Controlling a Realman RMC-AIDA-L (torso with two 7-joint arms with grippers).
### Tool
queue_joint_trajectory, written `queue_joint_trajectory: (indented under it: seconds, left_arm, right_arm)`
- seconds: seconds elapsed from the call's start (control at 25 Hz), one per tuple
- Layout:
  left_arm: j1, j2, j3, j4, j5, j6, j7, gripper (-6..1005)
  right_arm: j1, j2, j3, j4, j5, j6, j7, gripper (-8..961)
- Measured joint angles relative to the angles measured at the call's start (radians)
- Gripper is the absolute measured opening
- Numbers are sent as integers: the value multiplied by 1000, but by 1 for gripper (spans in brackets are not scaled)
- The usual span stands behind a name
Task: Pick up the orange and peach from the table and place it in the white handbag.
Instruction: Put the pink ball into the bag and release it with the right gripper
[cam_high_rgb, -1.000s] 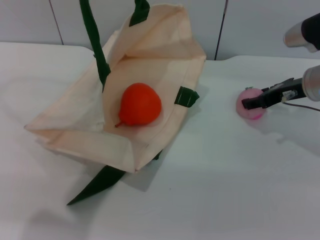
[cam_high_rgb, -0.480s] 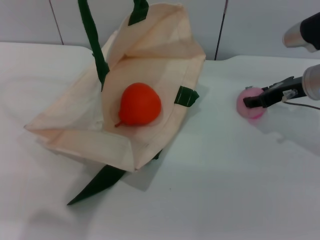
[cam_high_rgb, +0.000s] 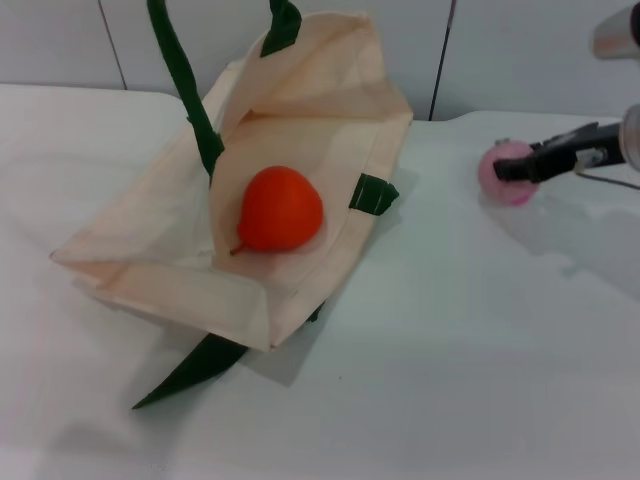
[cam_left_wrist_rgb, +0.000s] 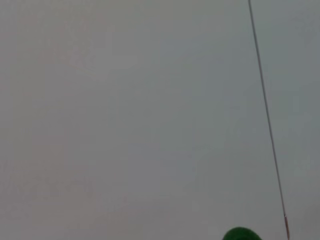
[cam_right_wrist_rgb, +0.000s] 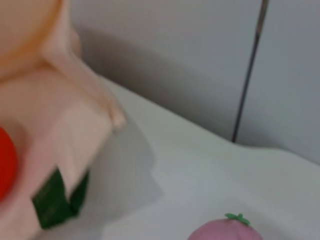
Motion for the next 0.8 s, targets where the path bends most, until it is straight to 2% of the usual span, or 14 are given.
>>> queue_joint_trajectory:
  seconds: [0.24,0.36,0.56,0.8]
  left_arm:
    - [5,0,0,2,0,0,1,118]
    - [0,0,1,2,-1,0,2,118]
    - [-19,1,5,3,-8,0,3,118]
    - [-49,-1,41,4,-9,2,-3,118]
  right_arm:
    - [-52,6,-26,-155,178,153,-4,496]
    - [-54,8,-58,-158,243,166,-4,467]
    - [-56,8,-169,-152,378,170,-19,422]
    - [-24,9,-221,-116,405,124,-27,396]
